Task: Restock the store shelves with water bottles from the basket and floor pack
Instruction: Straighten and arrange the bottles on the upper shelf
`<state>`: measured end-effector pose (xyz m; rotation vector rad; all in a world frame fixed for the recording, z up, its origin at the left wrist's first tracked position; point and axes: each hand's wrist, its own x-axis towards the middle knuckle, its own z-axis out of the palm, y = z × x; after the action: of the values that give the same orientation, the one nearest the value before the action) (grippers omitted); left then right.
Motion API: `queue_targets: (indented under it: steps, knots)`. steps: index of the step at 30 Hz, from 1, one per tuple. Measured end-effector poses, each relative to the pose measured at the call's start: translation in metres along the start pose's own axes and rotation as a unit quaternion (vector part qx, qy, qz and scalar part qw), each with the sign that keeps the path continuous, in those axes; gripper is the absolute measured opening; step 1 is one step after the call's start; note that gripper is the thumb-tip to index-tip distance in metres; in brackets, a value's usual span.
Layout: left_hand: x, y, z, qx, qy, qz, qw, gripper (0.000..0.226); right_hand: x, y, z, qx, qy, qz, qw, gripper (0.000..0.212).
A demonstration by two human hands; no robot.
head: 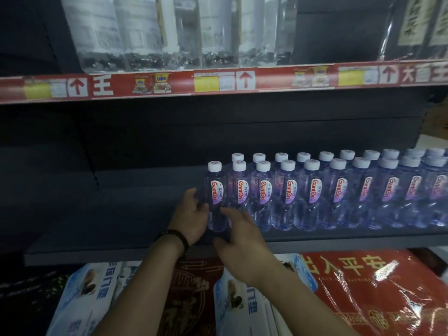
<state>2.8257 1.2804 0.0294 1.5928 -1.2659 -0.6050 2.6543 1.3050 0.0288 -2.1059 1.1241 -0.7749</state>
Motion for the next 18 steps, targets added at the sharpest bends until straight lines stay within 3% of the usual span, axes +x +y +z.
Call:
queue_targets:
  steps: [2, 5, 13, 18]
  knots:
    - [-0.014, 0.021, -0.009, 0.072, 0.004, -0.004, 0.997, 0.041, -0.007, -0.006, -0.011, -0.014, 0.014, -0.023, 1.000, 0.060]
    - [-0.048, 0.055, -0.017, 0.146, -0.021, 0.023, 0.989, 0.021, -0.026, -0.017, -0.033, -0.028, 0.026, -0.049, 0.998, 0.053]
    - [-0.142, 0.150, -0.052, 0.176, 0.052, 0.187, 0.965, 0.013, -0.076, -0.073, -0.121, 0.008, 0.099, -0.079, 0.992, 0.035]
    - [-0.147, 0.236, -0.079, 0.214, 0.079, 0.262, 0.938, 0.012, -0.082, -0.132, -0.197, 0.008, 0.140, -0.091, 0.986, 0.037]
